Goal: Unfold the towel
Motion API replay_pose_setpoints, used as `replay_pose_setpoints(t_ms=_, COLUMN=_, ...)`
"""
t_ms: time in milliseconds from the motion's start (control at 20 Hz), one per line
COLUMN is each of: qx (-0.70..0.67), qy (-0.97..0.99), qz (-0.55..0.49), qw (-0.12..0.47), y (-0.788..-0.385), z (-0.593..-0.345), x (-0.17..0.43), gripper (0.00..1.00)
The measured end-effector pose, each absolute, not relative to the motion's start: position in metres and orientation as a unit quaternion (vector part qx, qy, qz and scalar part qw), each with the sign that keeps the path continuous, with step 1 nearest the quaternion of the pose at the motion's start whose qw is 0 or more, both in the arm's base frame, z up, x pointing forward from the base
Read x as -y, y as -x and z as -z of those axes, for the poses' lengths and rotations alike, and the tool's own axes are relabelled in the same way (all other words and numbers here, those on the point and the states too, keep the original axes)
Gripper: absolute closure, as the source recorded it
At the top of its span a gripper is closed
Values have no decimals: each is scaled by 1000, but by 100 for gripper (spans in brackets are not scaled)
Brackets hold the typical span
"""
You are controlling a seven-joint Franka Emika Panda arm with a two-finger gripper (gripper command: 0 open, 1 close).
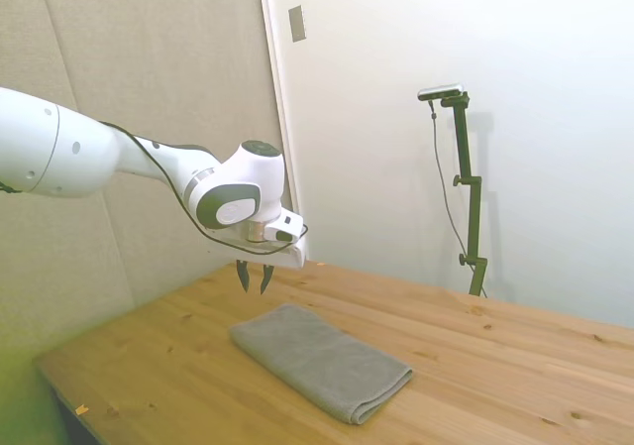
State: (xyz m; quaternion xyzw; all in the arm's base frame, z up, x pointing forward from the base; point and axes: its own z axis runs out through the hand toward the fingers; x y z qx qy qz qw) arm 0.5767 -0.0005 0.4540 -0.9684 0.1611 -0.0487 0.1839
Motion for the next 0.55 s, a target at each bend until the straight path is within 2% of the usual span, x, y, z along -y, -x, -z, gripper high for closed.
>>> replay_pose_setpoints(t_ms=250, qx=-272, qy=953, qz=58, qw=121, y=-573, z=-448, x=20, gripper=0)
replay_pose_setpoints(t_ms=450, qx=-358, qy=930, qz=50, qw=72, y=-524, z=-451, x=13, gripper=0)
replay_pose_setpoints(t_ms=550, qx=-395, qy=916, qz=43, qw=49, y=-490, z=-444, x=-1, gripper=0)
